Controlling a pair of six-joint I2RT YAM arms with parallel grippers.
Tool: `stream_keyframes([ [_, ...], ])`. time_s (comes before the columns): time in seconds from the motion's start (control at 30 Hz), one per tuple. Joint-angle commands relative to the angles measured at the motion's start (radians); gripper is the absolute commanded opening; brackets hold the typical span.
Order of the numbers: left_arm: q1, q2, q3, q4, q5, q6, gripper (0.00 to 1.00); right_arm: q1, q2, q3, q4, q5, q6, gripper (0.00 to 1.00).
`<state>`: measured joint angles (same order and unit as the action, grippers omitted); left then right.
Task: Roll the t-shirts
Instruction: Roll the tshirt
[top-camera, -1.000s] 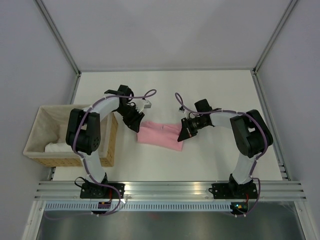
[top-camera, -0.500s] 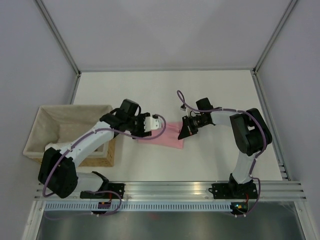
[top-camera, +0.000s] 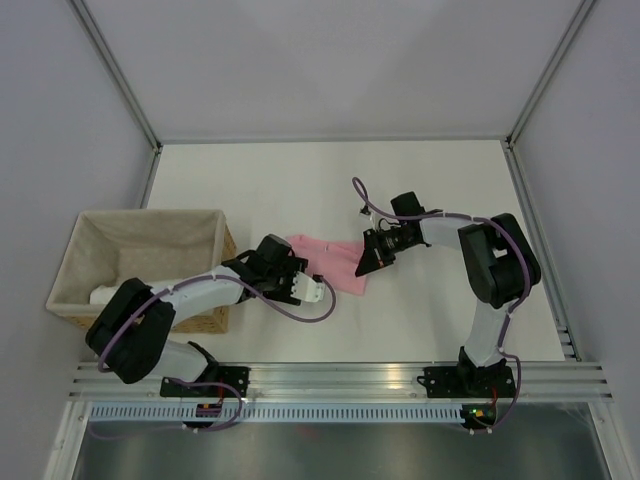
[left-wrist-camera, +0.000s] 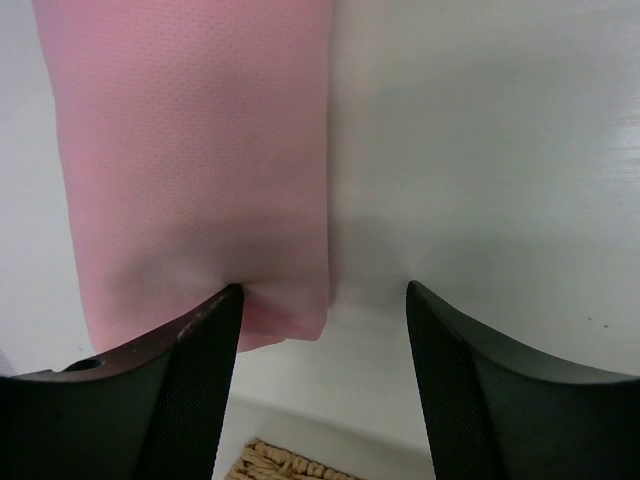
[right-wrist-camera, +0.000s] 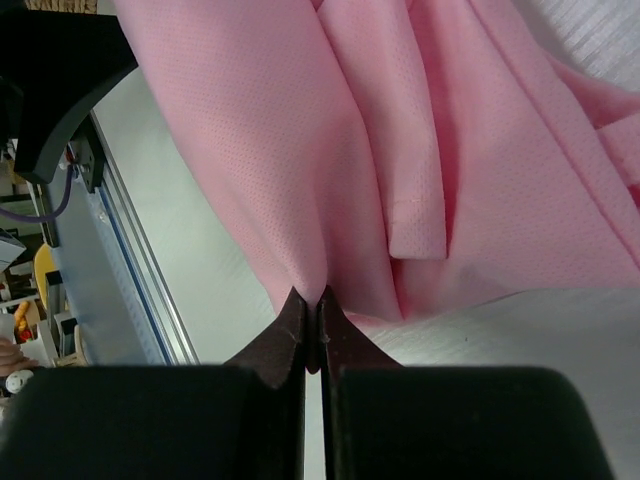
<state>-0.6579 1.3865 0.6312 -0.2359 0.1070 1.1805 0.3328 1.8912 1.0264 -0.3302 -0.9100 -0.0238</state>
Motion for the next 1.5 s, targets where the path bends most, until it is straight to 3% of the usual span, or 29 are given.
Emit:
stream_keyframes([
  [0.0,0.001,0.034,0.018,0.079,-0.017,0.073,0.72,-0.009,0.020,0.060,-0.069,-0.036,-0.079,0.05],
  [0.1,0.004,0.080,0.012,0.086,0.020,0.114,0.71,-0.015,0.035,0.075,-0.099,-0.046,-0.126,0.04],
  [0.2,0.010,0.135,0.039,0.075,0.033,0.128,0.63,-0.018,0.049,0.095,-0.116,-0.055,-0.139,0.05],
  [0.3,0.027,0.201,0.100,0.046,0.052,0.134,0.36,-0.018,0.046,0.106,-0.124,-0.050,-0.146,0.09],
  [0.33,0.038,0.215,0.126,0.043,0.060,0.131,0.18,-0.018,0.039,0.107,-0.127,-0.047,-0.153,0.11],
  [0.4,0.049,0.239,0.153,0.030,0.086,0.130,0.03,-0.018,0.022,0.110,-0.138,-0.021,-0.157,0.17],
  [0.53,0.082,0.250,0.237,-0.075,0.141,0.096,0.02,-0.017,-0.075,0.115,-0.187,0.094,-0.189,0.42],
  [0.6,0.101,0.255,0.280,-0.144,0.203,0.055,0.02,-0.017,-0.119,0.118,-0.230,0.164,-0.218,0.74],
  [0.63,0.118,0.258,0.324,-0.173,0.220,0.038,0.02,-0.017,-0.173,0.118,-0.239,0.233,-0.237,0.98],
  [0.73,0.141,0.264,0.402,-0.282,0.276,-0.010,0.02,-0.017,-0.299,0.100,-0.225,0.383,-0.294,0.98],
  [0.93,0.155,0.281,0.505,-0.423,0.338,0.005,0.02,-0.017,-0.550,0.060,-0.018,0.728,-0.343,0.98],
  [0.97,0.156,0.289,0.521,-0.469,0.347,0.010,0.02,-0.020,-0.570,0.019,0.117,0.762,-0.211,0.98],
  [1.03,0.158,0.310,0.561,-0.503,0.362,0.018,0.02,-0.021,-0.618,-0.009,0.201,0.848,-0.002,0.98],
  [1.07,0.158,0.315,0.567,-0.516,0.364,0.018,0.02,-0.028,-0.624,-0.031,0.261,0.789,0.051,0.98],
  [1.13,0.159,0.325,0.579,-0.523,0.362,0.011,0.02,-0.028,-0.621,-0.038,0.264,0.607,-0.028,0.96],
  [1.17,0.159,0.327,0.581,-0.525,0.365,0.002,0.02,-0.023,-0.615,-0.055,0.255,0.517,-0.042,0.90],
  [1.2,0.159,0.329,0.581,-0.525,0.365,-0.002,0.02,-0.014,-0.609,-0.071,0.247,0.522,-0.054,0.80],
  [1.27,0.161,0.329,0.578,-0.525,0.370,-0.012,0.02,0.052,-0.629,-0.161,0.218,0.609,-0.157,0.78],
  [1.33,0.161,0.330,0.573,-0.525,0.375,-0.018,0.02,0.150,-0.682,-0.233,0.186,0.719,-0.399,0.84],
  [1.37,0.162,0.329,0.573,-0.523,0.375,-0.021,0.02,0.257,-0.699,-0.314,0.178,0.762,-0.457,0.86],
  [1.47,0.165,0.335,0.576,-0.525,0.375,-0.027,0.02,0.363,-0.757,-0.435,0.252,0.826,-0.524,0.89],
])
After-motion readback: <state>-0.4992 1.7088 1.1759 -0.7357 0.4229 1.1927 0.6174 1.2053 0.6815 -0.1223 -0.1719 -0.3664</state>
